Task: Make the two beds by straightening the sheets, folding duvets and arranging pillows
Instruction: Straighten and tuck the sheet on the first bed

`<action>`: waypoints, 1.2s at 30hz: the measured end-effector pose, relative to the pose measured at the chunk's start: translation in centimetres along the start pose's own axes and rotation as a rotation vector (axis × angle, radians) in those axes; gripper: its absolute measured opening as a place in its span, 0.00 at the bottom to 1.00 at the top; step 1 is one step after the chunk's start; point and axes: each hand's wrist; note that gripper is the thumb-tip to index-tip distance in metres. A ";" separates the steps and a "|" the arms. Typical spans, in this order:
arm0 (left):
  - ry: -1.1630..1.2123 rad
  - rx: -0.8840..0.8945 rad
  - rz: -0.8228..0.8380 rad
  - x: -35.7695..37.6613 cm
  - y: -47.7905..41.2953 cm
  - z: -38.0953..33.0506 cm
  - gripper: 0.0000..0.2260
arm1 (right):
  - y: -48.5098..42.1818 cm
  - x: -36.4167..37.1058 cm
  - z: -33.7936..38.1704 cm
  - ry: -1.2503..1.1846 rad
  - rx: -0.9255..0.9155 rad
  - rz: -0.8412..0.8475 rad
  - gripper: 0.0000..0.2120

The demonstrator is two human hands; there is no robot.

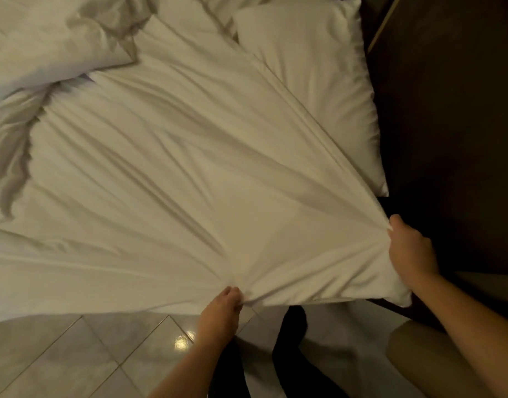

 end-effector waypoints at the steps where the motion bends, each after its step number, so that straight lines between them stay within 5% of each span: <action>1: -0.025 0.029 -0.020 -0.3 -0.5 0.0 0.05 | -0.5 0.3 0.2 -0.006 0.008 0.015 0.04; 4: -0.027 0.098 -0.223 -1.4 -2.4 -0.8 0.08 | -2.2 1.0 1.1 -0.036 0.063 0.071 0.04; 6: -0.066 0.090 -0.308 -1.9 -3.9 -1.6 0.15 | -2.9 1.2 2.0 -0.066 0.097 0.058 0.14; 9: -0.177 -0.001 -0.258 -2.3 -5.9 -3.3 0.26 | -3.1 1.2 3.0 -0.181 0.071 0.003 0.29; 13: -0.209 -0.100 -0.104 -1.6 -8.3 -4.9 0.35 | -3.6 3.1 2.5 -0.428 -0.014 0.157 0.34; 23: -0.248 -0.182 -0.050 1.3 -9.6 -4.9 0.41 | -4.8 9.8 -0.3 -0.364 -0.034 0.525 0.42; 28: -0.217 -0.230 -0.017 -0.4 -9.9 -5.9 0.40 | -6.1 7.8 -0.2 -0.373 0.056 0.601 0.33; 32: -0.134 -0.142 -0.224 -4.4 -11.5 -5.9 0.28 | -8.3 3.6 0.0 -0.406 0.107 0.304 0.19; 36: -0.032 -0.078 -0.422 -9.4 -16.7 -6.6 0.25 | -11.5 -0.7 1.0 -0.391 0.081 -0.062 0.15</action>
Point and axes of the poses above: each hand's wrist, its own y-axis away from the middle knuckle, its own x-axis out of the palm, z = x × y, and after that the axes turned 7 degrees about -x, right-handed
